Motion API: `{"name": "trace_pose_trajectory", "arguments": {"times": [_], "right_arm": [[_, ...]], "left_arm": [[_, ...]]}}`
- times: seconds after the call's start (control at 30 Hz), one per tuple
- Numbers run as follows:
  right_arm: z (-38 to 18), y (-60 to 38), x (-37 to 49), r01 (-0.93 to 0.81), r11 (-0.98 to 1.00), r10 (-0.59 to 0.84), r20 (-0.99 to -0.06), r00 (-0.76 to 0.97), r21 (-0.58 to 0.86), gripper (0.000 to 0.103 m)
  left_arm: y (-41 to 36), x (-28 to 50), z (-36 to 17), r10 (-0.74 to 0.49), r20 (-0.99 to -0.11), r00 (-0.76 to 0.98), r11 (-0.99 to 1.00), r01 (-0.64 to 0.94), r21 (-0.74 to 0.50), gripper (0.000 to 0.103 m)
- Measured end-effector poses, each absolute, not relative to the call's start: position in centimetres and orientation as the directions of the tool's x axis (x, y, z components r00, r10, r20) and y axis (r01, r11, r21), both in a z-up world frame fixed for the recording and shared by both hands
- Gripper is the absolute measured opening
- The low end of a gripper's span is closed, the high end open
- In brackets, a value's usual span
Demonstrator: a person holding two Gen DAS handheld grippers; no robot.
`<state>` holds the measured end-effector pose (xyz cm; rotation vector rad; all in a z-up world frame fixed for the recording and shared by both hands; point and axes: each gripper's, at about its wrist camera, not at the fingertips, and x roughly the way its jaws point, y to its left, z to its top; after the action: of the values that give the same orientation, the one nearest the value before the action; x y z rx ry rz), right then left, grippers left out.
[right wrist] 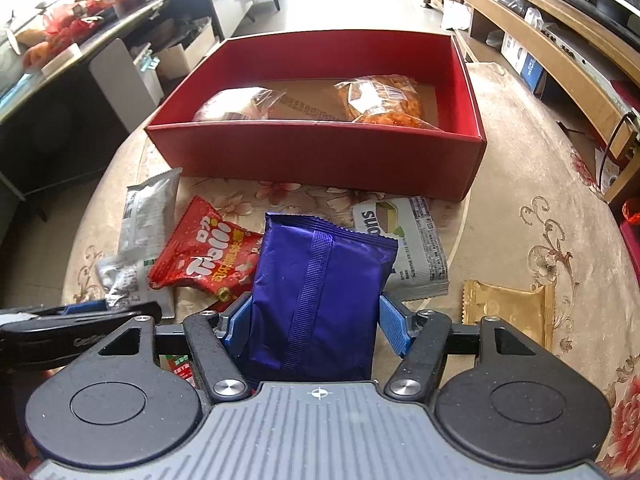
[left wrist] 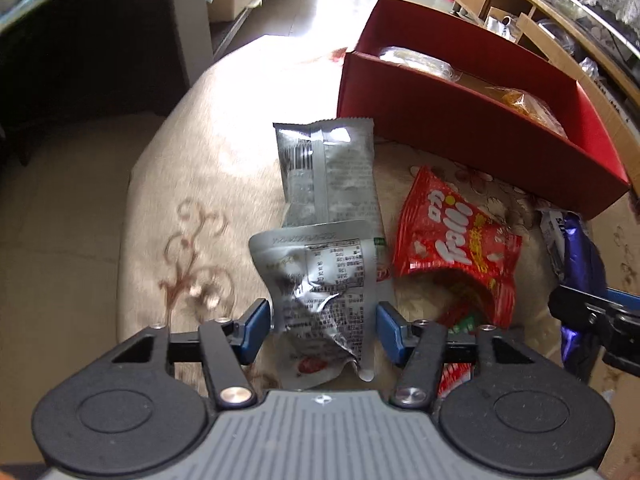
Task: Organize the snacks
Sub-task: 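Carry the silver sachet and blue pouch over the red box with both tools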
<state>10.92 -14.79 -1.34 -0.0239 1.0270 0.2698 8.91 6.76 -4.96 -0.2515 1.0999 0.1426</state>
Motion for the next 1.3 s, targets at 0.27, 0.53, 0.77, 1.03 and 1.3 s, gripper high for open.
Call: {"name": "trace_pose_trajectory", "arguments": {"times": [0.27, 0.53, 0.77, 1.03, 1.3], "right_arm": [[-2.1, -14.6, 10.9, -0.242, 0.967, 0.19, -0.86, 0.473, 0.081, 0.072], [-2.7, -14.2, 11.2, -0.249, 0.966, 0.185, -0.869, 0.458, 0.074, 0.072], [-1.7, -13.9, 10.5, -0.272, 0.96, 0.194, -0.857, 0.477, 0.066, 0.071], [0.5, -14.2, 9.0, -0.274, 0.958, 0.22, -0.828, 0.516, 0.084, 0.071], [1.7, -14.6, 6.9, -0.258, 0.963, 0.213, -0.818, 0.535, 0.082, 0.071]], "left_arm": [[6.6, 9.3, -5.2, -0.026, -0.888, 0.459, 0.962, -0.229, -0.146, 0.074], [5.6, 9.1, -5.4, 0.042, -0.892, 0.45, 0.971, -0.231, -0.07, 0.062], [6.8, 7.4, -5.0, 0.019, -0.898, 0.439, 0.96, -0.259, -0.107, 0.051], [6.9, 5.3, -3.9, 0.015, -0.888, 0.459, 0.957, -0.264, -0.121, 0.05], [6.3, 5.0, -0.8, -0.012, -0.861, 0.509, 0.958, -0.24, -0.155, 0.05]]}}
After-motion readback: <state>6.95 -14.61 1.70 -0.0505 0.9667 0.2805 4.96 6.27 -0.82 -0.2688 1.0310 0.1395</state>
